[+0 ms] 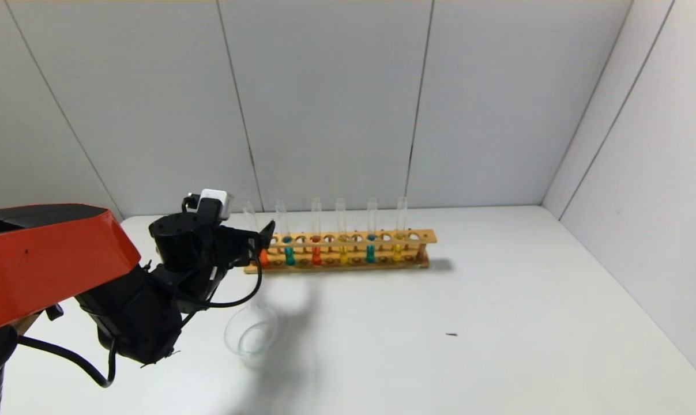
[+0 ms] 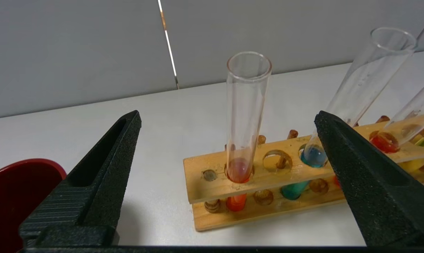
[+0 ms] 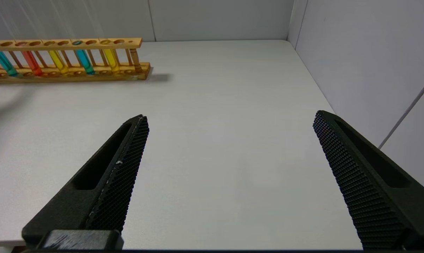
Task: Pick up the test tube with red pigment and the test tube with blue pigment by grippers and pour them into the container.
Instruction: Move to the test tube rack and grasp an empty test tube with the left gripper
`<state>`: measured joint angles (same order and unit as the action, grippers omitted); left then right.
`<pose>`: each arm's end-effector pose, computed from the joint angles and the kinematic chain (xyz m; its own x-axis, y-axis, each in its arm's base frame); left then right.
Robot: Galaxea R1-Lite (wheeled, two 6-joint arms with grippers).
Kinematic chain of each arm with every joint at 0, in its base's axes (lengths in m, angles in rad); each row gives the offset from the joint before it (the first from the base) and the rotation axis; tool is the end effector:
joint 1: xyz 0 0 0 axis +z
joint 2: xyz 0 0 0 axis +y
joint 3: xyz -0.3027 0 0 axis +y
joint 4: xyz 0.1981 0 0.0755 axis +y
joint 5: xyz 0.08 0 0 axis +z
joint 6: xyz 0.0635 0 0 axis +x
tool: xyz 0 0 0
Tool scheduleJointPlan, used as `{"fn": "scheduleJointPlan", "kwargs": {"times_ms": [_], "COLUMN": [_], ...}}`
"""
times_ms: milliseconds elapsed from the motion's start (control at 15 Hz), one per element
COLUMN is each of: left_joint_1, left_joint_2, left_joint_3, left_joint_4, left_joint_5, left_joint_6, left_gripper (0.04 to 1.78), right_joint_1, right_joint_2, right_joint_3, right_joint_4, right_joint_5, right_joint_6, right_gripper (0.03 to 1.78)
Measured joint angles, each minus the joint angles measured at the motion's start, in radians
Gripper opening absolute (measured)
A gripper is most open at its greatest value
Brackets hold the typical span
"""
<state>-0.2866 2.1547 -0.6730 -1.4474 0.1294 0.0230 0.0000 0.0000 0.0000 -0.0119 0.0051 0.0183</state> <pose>0.3885 -0.1059 0.0570 0.9871 -0.1564 -0.0340 0.1573 0.9872 0.0274 0.0389 0.0003 0.0772 0.9999 0.0051 0.0119 -0.0053 0.9998 0.0182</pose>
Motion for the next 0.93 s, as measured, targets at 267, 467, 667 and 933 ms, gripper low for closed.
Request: {"fn": "scheduleJointPlan", "kwargs": {"times_ms": [267,467,667,933], "left_joint_1": [0.0,0.001,0.004,0.005], "left_joint_2": [0.01,0.021,0.03,0.035], "left_joint_3": [-0.031,-0.041,-0.053,-0.057], "left_joint_4": [0.016,0.013,0.012,0.012], "left_joint_5": [0.001,0.001,0.001,0.003], "left_joint_6": [0.001,0.001,0.0,-0.001], "left_gripper": [1.74,1.74,1.74,1.74], "right_joint_1": [0.0,0.0,0.0,0.0], "right_joint_2": [0.0,0.0,0.0,0.0], "right_joint_3": [0.0,0.0,0.0,0.0], "right_joint_4": [0.0,0.0,0.0,0.0], "right_joint_5": [0.0,-0.001,0.0,0.0], "right_joint_6": [0.0,0.0,0.0,0.0], "right_gripper": [1.71,1.71,1.71,1.71]}}
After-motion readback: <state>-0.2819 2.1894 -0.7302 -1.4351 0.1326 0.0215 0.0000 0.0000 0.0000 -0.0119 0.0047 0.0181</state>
